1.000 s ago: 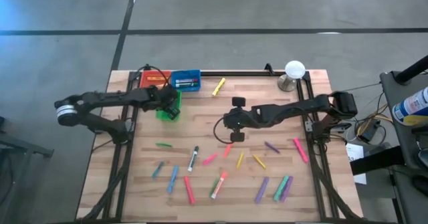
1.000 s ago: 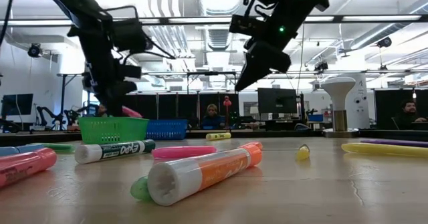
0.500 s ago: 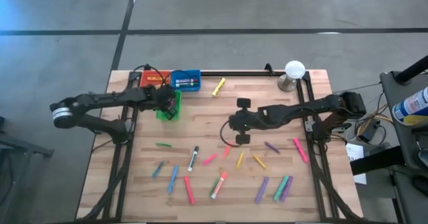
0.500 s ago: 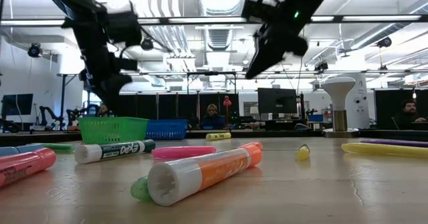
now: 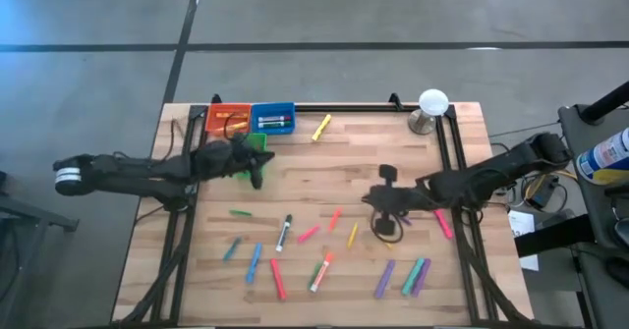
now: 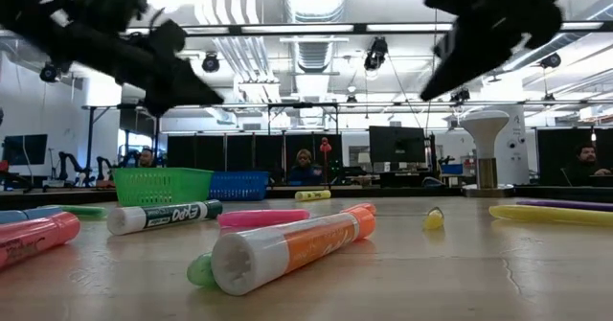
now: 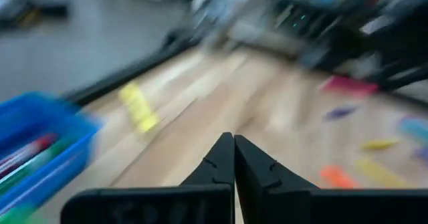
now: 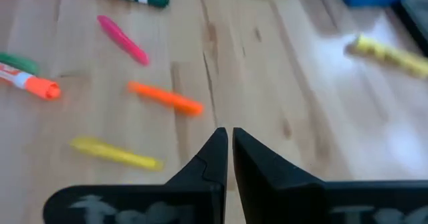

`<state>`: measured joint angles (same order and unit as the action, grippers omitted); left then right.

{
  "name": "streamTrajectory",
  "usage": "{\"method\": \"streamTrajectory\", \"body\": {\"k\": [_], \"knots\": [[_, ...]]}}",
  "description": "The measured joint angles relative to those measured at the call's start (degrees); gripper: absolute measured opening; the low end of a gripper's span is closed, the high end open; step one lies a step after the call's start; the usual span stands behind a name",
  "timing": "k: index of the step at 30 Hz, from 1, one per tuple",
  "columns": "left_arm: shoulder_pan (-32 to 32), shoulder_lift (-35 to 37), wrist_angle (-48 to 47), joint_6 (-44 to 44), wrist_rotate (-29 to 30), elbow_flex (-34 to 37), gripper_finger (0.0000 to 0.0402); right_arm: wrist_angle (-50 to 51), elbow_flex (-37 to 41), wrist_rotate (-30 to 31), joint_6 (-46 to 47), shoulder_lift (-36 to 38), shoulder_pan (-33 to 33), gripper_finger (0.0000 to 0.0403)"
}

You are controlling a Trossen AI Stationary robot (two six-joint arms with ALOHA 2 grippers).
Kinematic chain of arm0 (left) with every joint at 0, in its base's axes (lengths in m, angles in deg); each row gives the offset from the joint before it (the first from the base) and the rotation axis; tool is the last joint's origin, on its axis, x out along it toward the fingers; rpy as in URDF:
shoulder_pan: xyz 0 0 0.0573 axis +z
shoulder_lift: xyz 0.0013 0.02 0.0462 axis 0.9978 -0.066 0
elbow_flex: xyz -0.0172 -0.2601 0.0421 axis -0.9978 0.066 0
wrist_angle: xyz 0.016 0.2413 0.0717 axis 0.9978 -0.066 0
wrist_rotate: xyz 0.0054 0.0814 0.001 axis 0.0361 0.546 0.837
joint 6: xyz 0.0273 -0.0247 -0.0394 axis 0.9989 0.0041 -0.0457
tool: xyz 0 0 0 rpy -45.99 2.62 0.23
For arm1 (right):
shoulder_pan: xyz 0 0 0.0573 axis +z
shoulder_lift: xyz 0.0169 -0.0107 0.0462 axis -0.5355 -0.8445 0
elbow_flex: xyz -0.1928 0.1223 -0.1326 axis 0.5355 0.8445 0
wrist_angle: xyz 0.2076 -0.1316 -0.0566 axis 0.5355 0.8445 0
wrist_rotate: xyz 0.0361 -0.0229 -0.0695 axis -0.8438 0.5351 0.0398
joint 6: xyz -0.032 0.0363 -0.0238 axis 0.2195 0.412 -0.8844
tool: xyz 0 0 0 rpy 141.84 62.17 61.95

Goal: Pick & Place Markers
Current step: Put the yellow pen into the green bin

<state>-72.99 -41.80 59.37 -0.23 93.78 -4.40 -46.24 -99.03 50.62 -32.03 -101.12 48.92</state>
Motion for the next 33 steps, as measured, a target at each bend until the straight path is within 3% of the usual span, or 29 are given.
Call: {"method": "streamTrajectory", "body": {"k": [4, 8, 15, 21, 26, 33], "knots": [[-2.3, -2.9, 24.0, 1.6, -2.3, 9.2, 0.0001, 6.0, 0.6, 1.3, 11.2, 1.4, 3.9, 0.0029], [-2.5, -4.9, 32.9, 3.0, -2.3, 13.6, 0.0000, 10.1, 0.6, 1.2, 22.1, 0.1, 8.2, 0.0057], [-2.5, -6.1, 33.1, 4.2, -2.3, 14.1, 0.0000, 13.6, 0.7, 1.0, 41.8, -5.0, 16.3, 0.0119], [-2.5, -6.7, 33.1, 4.4, -2.3, 13.7, 0.0000, 14.5, 0.7, -1.9, 52.8, -11.3, 19.7, 0.0156], [-2.5, -7.5, 33.0, 4.1, -2.0, 13.7, 0.0000, 14.4, -0.1, -5.2, 55.3, -16.4, 20.0, 0.0159], [-2.5, -9.1, 26.6, 3.0, -0.8, 11.0, 0.0024, 13.1, -1.7, -6.7, 56.0, -20.6, 20.0, 0.0128]]}}
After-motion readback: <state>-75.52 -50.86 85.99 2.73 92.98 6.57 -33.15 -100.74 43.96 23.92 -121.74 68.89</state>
